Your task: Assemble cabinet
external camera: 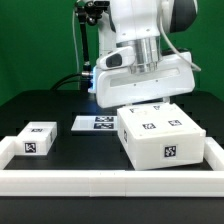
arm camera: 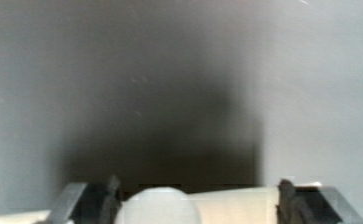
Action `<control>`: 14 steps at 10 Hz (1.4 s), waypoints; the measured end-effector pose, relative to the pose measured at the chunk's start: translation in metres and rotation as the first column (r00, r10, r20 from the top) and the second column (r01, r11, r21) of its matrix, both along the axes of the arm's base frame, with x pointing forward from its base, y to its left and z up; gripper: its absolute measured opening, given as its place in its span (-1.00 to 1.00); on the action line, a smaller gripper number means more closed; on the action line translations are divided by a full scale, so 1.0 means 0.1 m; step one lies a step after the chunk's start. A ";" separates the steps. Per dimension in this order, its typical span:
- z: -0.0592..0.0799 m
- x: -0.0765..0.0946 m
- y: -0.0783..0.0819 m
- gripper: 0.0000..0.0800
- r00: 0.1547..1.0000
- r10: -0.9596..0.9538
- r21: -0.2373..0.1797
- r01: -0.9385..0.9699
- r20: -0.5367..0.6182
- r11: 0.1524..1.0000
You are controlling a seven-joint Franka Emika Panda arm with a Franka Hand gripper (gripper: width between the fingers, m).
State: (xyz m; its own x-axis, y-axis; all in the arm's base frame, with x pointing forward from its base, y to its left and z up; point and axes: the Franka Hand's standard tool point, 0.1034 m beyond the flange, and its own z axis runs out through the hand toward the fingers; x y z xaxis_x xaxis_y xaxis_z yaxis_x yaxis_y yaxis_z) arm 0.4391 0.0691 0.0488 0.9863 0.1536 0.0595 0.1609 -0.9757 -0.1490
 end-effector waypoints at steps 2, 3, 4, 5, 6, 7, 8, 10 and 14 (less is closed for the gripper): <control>0.27 0.11 0.02 0.04 0.995 -0.048 0.006 0.049 -0.082 0.999; 0.33 0.18 0.02 0.01 0.988 -0.094 0.008 0.096 -0.121 0.995; 0.39 0.23 0.07 -0.03 0.967 -0.188 0.006 0.192 -0.174 0.981; 0.31 0.19 0.10 -0.05 0.960 -0.202 0.010 0.208 -0.193 0.978; 0.31 0.19 0.09 -0.05 0.962 -0.195 0.012 0.201 -0.190 0.980; 0.31 0.19 0.09 -0.05 0.962 -0.195 0.012 0.201 -0.190 0.980; 0.31 0.16 0.10 0.07 0.957 -0.217 0.004 0.222 -0.191 0.975; 0.33 0.00 0.15 0.58 0.951 -0.256 -0.018 0.257 -0.175 0.966; 0.30 -0.06 0.19 0.62 0.955 -0.255 -0.021 0.254 -0.153 0.967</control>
Offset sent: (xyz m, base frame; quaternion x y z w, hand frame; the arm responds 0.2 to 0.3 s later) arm 0.0365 -0.0025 0.0402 -0.0126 -0.1549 0.2264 0.9616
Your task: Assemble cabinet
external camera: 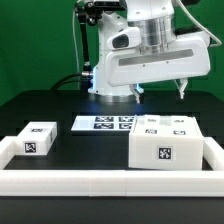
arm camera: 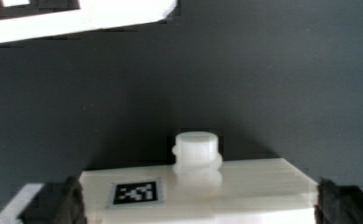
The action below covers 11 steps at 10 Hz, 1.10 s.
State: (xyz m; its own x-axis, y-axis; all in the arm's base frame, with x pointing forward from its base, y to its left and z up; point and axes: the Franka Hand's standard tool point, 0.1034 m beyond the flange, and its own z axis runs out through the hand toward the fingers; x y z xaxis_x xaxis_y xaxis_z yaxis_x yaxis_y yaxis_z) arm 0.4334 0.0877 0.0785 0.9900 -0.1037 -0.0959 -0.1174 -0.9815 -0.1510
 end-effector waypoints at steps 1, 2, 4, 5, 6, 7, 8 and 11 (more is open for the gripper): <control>-0.01 -0.01 0.00 0.62 1.000 -0.010 0.000 0.010 -0.001 1.000; -0.07 -0.01 -0.05 0.62 0.997 -0.054 -0.008 0.054 0.057 0.998; -0.15 -0.07 -0.04 0.62 0.976 -0.107 -0.015 0.112 0.187 0.994; -0.16 -0.02 0.03 0.62 0.950 -0.142 -0.004 0.149 0.279 0.989; -0.16 -0.05 0.14 0.62 0.929 -0.145 0.003 0.153 0.342 0.988; -0.16 -0.05 0.19 0.62 0.913 -0.142 0.007 0.151 0.383 0.989; -0.21 -0.06 0.21 0.62 0.890 -0.134 0.008 0.145 0.436 0.989; -0.53 -0.19 0.22 0.62 0.935 -0.080 -0.015 0.091 0.345 0.996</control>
Offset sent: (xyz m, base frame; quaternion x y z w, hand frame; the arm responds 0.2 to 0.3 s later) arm -0.0035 -0.0007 -0.0170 -0.0007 0.1555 0.0807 0.9845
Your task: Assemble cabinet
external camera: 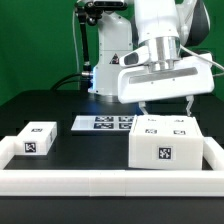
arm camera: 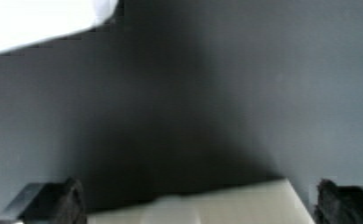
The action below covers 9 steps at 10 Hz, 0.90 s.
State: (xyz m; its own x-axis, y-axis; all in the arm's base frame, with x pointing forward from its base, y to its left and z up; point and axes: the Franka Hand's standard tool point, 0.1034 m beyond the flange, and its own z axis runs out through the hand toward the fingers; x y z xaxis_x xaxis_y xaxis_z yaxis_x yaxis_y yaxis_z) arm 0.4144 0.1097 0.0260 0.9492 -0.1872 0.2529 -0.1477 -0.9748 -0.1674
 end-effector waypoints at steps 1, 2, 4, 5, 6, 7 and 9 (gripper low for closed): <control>-0.06 0.00 0.00 0.62 1.000 0.006 0.000 -0.006 -0.009 1.000; -0.10 0.00 0.02 0.62 1.000 0.010 0.003 -0.010 -0.021 1.000; -0.06 0.13 -0.04 0.62 0.999 0.033 -0.006 -0.033 -0.004 0.999; -0.08 0.19 -0.10 0.62 1.000 0.026 -0.008 -0.026 0.001 1.000; -0.13 0.19 -0.09 0.62 1.000 0.024 -0.005 -0.024 -0.002 1.000; -0.17 0.19 -0.08 0.62 1.000 0.026 -0.004 -0.026 -0.005 1.000; -0.16 0.19 -0.05 0.62 0.999 0.034 -0.003 -0.034 -0.005 0.999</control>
Offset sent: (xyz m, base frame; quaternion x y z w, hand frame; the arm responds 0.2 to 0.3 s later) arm 0.0215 -0.0172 0.0075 -0.0081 0.0041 -0.0197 0.9998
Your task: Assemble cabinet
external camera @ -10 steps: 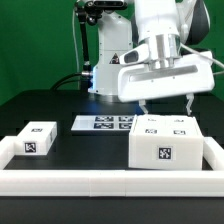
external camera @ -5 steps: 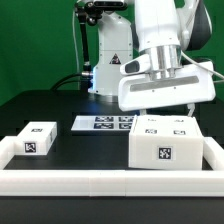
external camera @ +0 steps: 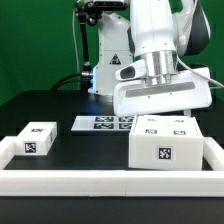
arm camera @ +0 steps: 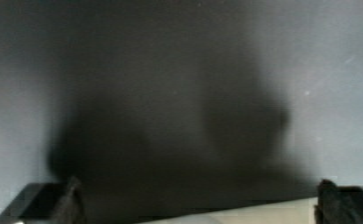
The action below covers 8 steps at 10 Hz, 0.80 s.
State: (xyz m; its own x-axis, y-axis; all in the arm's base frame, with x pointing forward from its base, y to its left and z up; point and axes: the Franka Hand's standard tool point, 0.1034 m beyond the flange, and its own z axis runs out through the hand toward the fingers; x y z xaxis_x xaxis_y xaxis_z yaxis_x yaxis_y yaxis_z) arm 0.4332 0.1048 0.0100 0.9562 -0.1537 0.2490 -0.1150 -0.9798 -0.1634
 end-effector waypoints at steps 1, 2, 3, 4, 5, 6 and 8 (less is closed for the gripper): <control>-0.01 -0.01 -0.01 0.62 1.000 -0.002 0.000 0.002 -0.003 1.000; -0.01 -0.01 -0.01 0.41 1.000 -0.002 0.000 0.002 -0.003 1.000; -0.01 -0.01 -0.01 -0.05 1.000 -0.002 0.000 0.002 -0.003 1.000; -0.01 -0.01 -0.01 -0.39 1.000 -0.002 0.000 0.002 -0.003 1.000; -0.01 -0.01 -0.01 -0.39 1.000 -0.002 0.000 0.002 -0.003 1.000; -0.01 -0.01 -0.01 -0.50 1.000 -0.002 0.000 0.002 -0.003 1.000; 0.05 -0.04 -0.05 -0.50 0.997 0.036 -0.002 -0.036 -0.068 0.999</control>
Offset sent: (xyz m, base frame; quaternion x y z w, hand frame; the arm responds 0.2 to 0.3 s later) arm 0.0000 0.0000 0.0000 0.0000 0.0000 0.0000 1.0000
